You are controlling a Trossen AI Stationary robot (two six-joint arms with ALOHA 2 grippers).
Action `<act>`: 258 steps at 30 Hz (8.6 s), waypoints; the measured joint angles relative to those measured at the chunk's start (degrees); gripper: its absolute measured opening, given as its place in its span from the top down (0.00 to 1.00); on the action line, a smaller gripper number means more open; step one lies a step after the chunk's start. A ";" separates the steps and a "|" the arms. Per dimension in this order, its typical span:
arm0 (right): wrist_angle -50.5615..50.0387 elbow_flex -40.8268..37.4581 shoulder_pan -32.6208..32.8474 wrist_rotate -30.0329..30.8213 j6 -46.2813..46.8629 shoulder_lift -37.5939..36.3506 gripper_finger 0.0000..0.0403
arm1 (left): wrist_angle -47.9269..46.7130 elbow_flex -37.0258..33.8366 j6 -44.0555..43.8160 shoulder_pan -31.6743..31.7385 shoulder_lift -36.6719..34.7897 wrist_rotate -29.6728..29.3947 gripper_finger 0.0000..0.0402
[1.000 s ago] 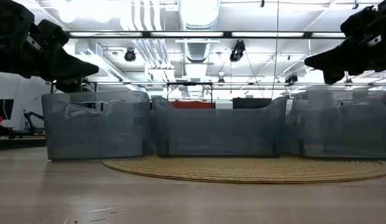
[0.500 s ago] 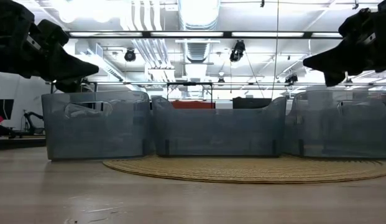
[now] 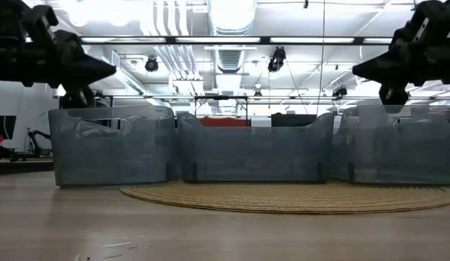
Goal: Pick and place Granola Bars by type
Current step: Put the red granola bar into the left black bin
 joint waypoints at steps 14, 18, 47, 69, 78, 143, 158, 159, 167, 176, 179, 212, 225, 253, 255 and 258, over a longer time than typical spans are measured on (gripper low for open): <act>7.40 0.00 0.00 0.07 0.81 0.04 0.98 | 15.51 -0.01 -1.15 0.00 -0.04 -5.66 1.00; 11.39 0.00 0.00 0.07 0.82 0.04 0.98 | 15.39 0.58 -1.13 0.00 0.10 -6.05 1.00; 48.75 12.42 -0.02 3.08 -23.80 5.14 0.98 | 23.57 25.09 23.44 0.00 0.53 -8.59 1.00; -5.29 71.19 -0.02 4.59 -32.81 34.58 0.98 | -16.02 65.85 31.55 0.00 20.50 -11.37 1.00; -24.07 87.43 0.00 6.12 -33.40 42.32 0.98 | -32.77 84.28 34.95 0.00 32.78 -11.37 1.00; -59.77 99.23 -11.24 7.41 -20.34 72.81 0.98 | -61.57 96.61 37.10 2.76 55.02 -25.79 1.00; -60.39 99.23 -21.84 6.62 -19.85 73.21 0.98 | -61.81 95.80 38.94 14.62 55.09 -19.26 1.00; -60.82 99.23 -22.53 6.03 -20.04 73.38 0.98 | -61.86 95.63 38.92 15.87 55.11 -17.67 1.00; -63.05 97.76 -27.76 -0.67 -20.44 75.36 0.98 | -61.67 92.15 39.91 22.72 55.13 -9.35 1.00; -62.71 90.88 -31.83 -3.21 -20.23 77.26 0.98 | -61.51 87.26 39.29 25.10 55.13 -6.38 1.00; -62.60 88.84 -32.68 -5.90 -20.35 77.29 0.98 | -60.95 85.91 38.59 25.38 55.13 -4.07 1.00; -62.61 86.00 -33.11 -7.27 -22.13 77.11 0.98 | -56.49 79.93 35.48 25.42 55.13 0.76 1.00; -62.60 85.98 -33.07 -9.25 -23.05 77.11 0.98 | -56.51 79.91 35.06 25.40 55.13 0.67 1.00; -65.53 85.92 -32.98 -9.79 -25.82 77.10 0.98 | -56.57 79.91 30.52 25.42 55.13 4.00 1.00; -65.96 85.85 -32.98 -9.79 -25.90 77.11 0.98 | -56.57 79.91 30.52 25.42 55.13 3.98 1.00; -66.03 85.64 -32.98 -9.78 -27.19 77.09 0.98 | -56.57 79.91 30.53 25.42 55.13 3.98 1.00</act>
